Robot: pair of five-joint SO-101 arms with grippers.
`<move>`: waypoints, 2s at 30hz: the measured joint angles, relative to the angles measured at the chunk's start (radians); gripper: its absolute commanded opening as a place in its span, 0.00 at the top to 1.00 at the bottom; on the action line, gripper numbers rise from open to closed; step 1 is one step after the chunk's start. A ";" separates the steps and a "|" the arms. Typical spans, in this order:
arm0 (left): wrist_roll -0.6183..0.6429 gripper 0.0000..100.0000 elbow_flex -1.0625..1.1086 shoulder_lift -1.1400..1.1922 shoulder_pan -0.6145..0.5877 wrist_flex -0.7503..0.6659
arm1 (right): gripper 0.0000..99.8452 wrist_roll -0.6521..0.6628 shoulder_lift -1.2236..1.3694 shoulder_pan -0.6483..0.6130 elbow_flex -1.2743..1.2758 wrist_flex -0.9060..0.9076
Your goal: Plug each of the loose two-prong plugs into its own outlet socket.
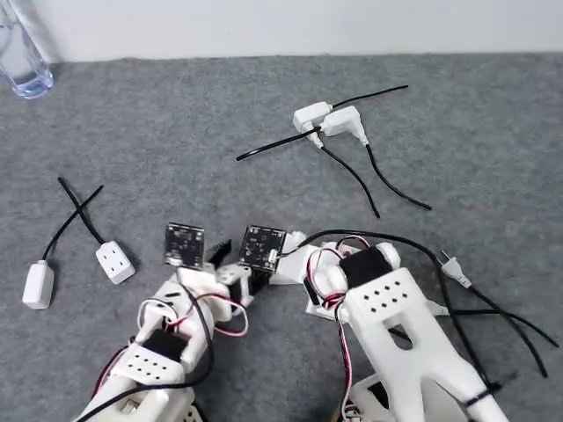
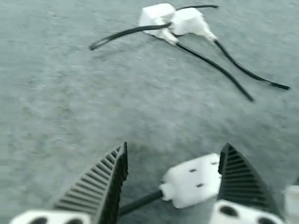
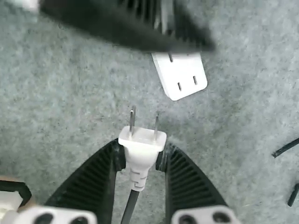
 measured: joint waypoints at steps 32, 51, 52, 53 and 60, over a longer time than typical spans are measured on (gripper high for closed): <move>0.028 0.70 0.000 0.000 0.110 -0.003 | 0.99 -0.103 -0.015 -0.144 0.002 -0.012; 0.028 0.70 -0.002 -0.009 0.109 -0.015 | 0.99 -0.100 -0.147 -0.127 -0.038 0.057; 0.028 0.70 -0.002 -0.009 0.109 -0.015 | 0.99 -0.100 -0.147 -0.123 -0.038 0.057; 0.028 0.70 -0.002 -0.009 0.109 -0.015 | 0.99 -0.098 -0.150 -0.121 -0.038 0.057; 0.028 0.70 -0.002 -0.011 0.109 -0.017 | 0.99 -0.098 -0.160 -0.121 -0.038 0.075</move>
